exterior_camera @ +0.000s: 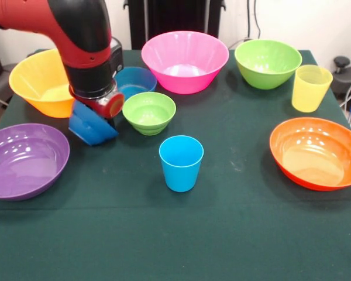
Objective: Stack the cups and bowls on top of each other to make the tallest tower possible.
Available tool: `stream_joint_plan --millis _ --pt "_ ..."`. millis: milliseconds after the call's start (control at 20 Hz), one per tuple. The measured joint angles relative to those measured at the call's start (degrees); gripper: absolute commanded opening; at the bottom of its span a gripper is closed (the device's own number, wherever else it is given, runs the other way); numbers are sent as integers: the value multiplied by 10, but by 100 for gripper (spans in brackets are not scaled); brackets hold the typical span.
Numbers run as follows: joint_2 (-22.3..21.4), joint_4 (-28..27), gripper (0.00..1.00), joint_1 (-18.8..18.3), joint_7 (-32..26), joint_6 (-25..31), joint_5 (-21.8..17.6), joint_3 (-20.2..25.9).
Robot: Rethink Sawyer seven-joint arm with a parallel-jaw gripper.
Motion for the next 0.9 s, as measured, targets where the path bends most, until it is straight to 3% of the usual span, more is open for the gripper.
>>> stream_joint_plan --millis 900 --pt "5 -31 100 -4 0 3 -1 25"
